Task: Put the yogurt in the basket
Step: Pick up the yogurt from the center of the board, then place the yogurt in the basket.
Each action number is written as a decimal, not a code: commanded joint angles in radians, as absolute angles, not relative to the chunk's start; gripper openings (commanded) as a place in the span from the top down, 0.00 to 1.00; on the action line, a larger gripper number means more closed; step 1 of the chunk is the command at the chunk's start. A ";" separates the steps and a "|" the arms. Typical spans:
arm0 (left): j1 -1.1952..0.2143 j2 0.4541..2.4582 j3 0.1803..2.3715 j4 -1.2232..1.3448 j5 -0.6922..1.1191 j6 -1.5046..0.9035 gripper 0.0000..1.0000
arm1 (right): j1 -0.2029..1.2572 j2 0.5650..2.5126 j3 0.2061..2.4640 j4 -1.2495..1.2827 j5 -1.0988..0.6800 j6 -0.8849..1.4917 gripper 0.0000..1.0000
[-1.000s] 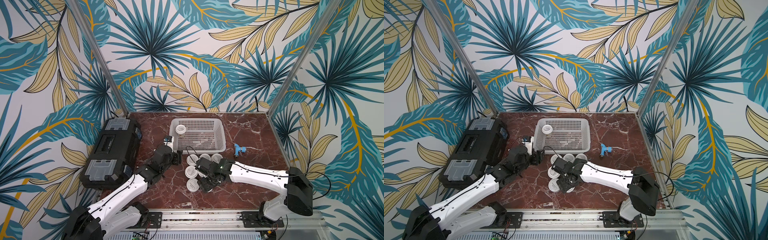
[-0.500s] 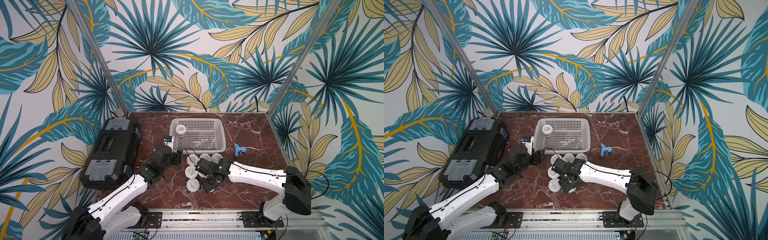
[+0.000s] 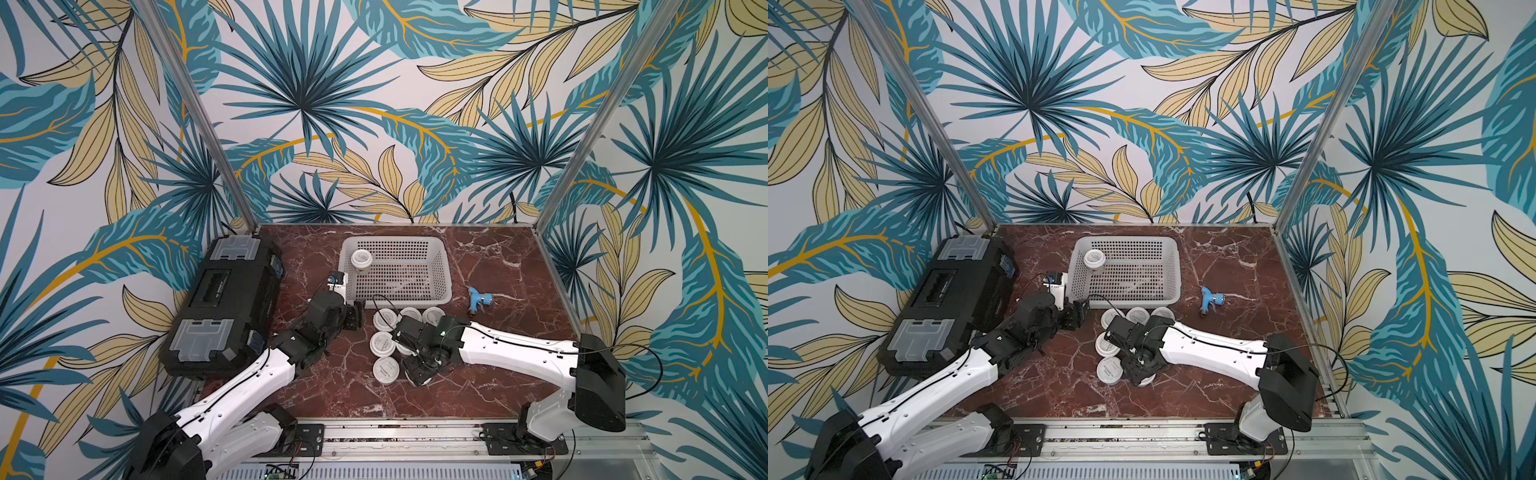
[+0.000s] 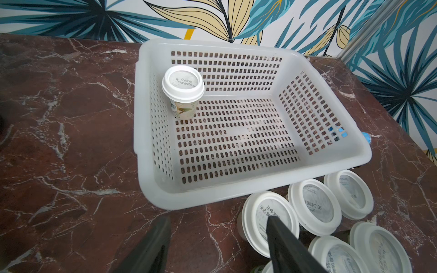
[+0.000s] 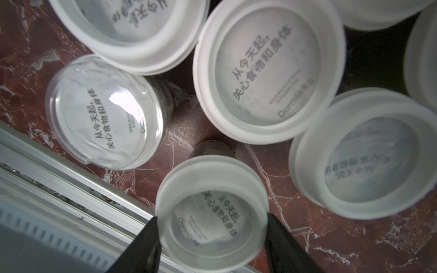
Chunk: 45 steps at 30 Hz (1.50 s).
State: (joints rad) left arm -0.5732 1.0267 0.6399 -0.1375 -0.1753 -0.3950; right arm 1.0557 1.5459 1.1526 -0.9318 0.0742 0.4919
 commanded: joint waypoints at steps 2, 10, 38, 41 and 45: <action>-0.566 1.009 0.611 -0.113 -0.183 -0.407 0.32 | 1.062 1.501 1.221 -1.022 0.077 0.465 0.34; -0.566 0.949 0.580 -0.104 -0.227 -0.409 0.32 | 1.042 1.506 1.345 -1.116 0.068 0.395 0.34; -0.555 0.768 0.472 -0.077 -0.352 -0.397 0.33 | 0.810 1.832 1.950 -1.220 0.093 0.179 0.36; -0.555 0.772 0.474 -0.074 -0.347 -0.396 0.33 | 0.771 1.894 2.016 -1.209 0.092 0.169 0.36; -0.554 0.779 0.476 -0.071 -0.342 -0.394 0.33 | 0.752 1.977 2.106 -1.206 0.112 0.169 0.35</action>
State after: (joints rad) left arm -0.5610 0.7750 0.5014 -0.0933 -0.3439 -0.4004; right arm 0.7643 1.9343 2.0644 -1.2030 0.0982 0.1856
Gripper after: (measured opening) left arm 0.672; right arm 0.648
